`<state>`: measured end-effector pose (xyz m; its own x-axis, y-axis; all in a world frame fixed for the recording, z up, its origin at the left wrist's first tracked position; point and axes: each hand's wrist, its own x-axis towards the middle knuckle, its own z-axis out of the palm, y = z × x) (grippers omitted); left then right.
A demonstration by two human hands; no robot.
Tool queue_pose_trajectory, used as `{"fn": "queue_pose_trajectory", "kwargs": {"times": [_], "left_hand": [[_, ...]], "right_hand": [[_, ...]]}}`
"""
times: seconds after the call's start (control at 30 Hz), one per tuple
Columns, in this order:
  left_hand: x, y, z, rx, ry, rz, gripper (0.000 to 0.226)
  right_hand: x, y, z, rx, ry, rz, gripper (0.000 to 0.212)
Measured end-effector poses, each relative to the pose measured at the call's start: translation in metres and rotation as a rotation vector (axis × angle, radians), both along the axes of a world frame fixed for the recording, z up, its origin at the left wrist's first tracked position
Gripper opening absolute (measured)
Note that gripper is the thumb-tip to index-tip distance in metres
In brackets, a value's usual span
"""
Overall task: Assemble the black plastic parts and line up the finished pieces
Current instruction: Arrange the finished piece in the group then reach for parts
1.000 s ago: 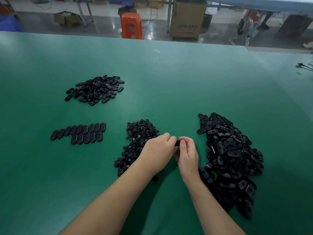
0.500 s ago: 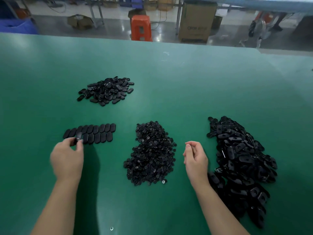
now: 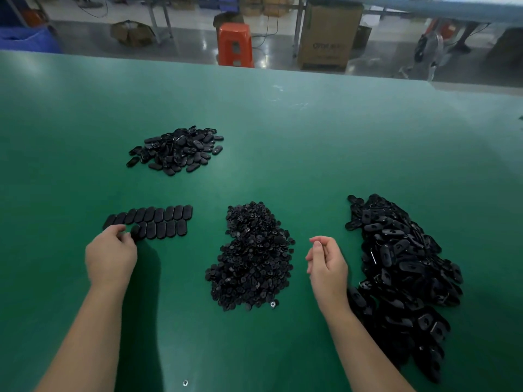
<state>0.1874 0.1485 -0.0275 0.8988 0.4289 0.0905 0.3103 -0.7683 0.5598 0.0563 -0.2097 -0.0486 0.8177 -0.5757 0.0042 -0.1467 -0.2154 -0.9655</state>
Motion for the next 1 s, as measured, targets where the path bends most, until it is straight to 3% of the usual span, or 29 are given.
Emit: {"fn": "queue_pose_trajectory", "kwargs": {"times": [0.2, 0.3, 1.0], "left_hand": [[-0.010, -0.010, 0.006, 0.104, -0.068, -0.024, 0.032], [-0.011, -0.011, 0.004, 0.173, 0.000, -0.056, 0.036], [-0.008, 0.002, -0.002, 0.067, 0.027, 0.016, 0.027]], "right_hand": [[0.000, -0.001, -0.001, -0.012, 0.006, -0.002, 0.021], [0.000, 0.000, -0.003, -0.015, 0.010, -0.002, 0.020], [0.002, 0.000, -0.004, -0.041, 0.022, -0.009, 0.017]]}}
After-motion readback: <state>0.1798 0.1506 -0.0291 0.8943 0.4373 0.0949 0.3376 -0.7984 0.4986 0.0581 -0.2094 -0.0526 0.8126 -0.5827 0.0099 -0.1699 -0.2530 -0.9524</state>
